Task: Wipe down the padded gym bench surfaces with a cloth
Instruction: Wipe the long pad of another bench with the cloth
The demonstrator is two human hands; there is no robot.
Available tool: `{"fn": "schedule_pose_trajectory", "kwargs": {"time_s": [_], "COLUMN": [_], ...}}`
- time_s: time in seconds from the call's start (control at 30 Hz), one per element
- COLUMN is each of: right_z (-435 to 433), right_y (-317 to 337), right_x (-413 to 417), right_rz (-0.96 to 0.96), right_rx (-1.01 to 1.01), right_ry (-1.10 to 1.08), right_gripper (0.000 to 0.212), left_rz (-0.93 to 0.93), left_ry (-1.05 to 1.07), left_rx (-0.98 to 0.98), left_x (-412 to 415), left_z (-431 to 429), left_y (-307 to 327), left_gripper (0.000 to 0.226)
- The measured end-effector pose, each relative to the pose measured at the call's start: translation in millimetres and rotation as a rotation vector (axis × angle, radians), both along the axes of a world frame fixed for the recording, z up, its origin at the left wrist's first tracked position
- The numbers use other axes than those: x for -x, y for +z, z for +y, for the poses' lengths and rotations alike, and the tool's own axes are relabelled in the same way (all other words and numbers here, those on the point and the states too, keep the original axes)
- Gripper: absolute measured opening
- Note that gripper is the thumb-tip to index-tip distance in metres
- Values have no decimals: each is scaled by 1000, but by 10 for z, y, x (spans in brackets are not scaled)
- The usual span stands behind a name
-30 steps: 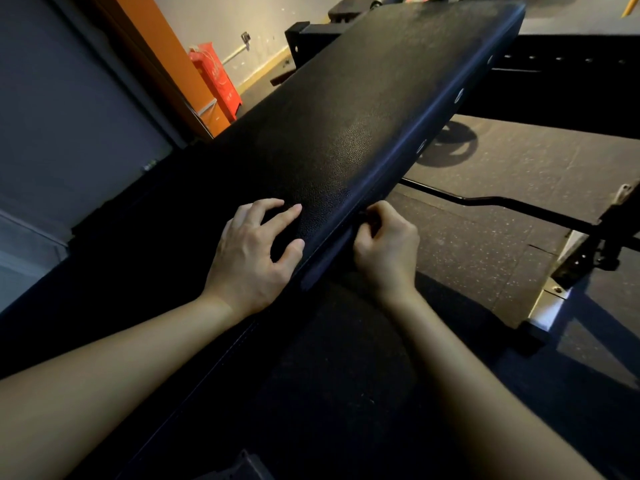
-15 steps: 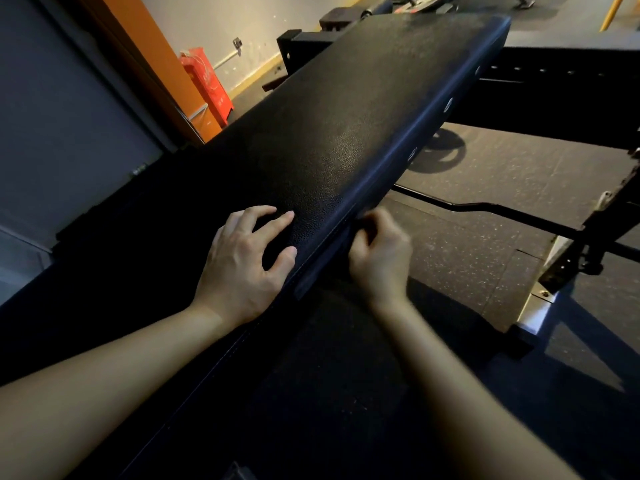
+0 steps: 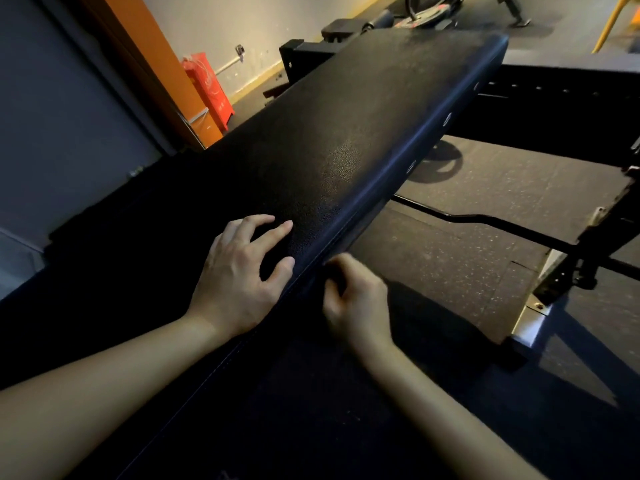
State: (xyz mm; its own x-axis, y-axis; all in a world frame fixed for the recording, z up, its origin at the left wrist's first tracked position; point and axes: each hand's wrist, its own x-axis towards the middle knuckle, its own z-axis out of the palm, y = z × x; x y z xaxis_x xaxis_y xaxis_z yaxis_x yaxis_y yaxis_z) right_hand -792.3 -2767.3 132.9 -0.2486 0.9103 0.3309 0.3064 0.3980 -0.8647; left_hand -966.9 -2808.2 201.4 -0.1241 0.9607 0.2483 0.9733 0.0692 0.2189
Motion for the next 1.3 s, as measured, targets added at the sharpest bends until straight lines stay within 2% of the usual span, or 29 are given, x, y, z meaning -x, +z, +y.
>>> {"fn": "schedule_pose_trajectory", "kwargs": {"time_s": [0.1, 0.2, 0.3, 0.4, 0.5, 0.6, 0.7, 0.8, 0.87, 0.93, 1.0, 1.07, 1.17, 1.23, 1.3], "right_z": [340, 1000, 999, 292, -118, 559, 1224, 1039, 519, -33, -36, 417, 1010, 1096, 1068], "right_y": [40, 48, 33, 26, 27, 15, 10, -2, -24, -7, -4, -7, 13, -27, -80], "right_x": [-43, -147, -117, 33, 34, -67, -184, -117, -11, 48, -5, -62, -173, -201, -291], "right_rz": [-63, -71, -1, 65, -8, -33, -27, 6, 46, 8, -69, -79, -35, 17, 153], "right_rx": [-69, 46, 110, 101, 5, 6, 115, 125, 83, -22, -120, -104, 101, 179, 301], "right_ry": [-36, -229, -333, -146, 94, -108, -277, -342, -183, 93, 192, 24, -238, -277, -318], "right_gripper": [18, 16, 15, 18, 17, 14, 13, 15, 17, 18, 22, 19, 14, 11, 10], "left_rz": [-5, 2, -3, -5, -3, -11, 4, 2, 9, 16, 7, -4, -2, -12, -20], "left_ry": [0, 3, 3, -3, -5, 0, -2, 2, 0, -3, -6, -4, -1, 4, 4], "left_rx": [9, 13, 16, 15, 8, 10, 20, 23, 21, 14, 14, 14, 14, 20, 15], "left_x": [-5, 4, -1, -6, 4, 2, 22, 20, 21, 33, 25, 11, 19, 25, 32], "left_z": [3, -2, -8, -4, 3, 2, 5, 4, 11, 13, 14, 9, 8, -3, -4], "left_y": [7, -3, -2, 7, 0, -6, -16, -25, -24, -23, -13, -6, -13, -16, -14], "left_gripper": [61, 61, 61, 61, 61, 61, 60, 61, 61, 61, 61, 61, 61, 61, 60]}}
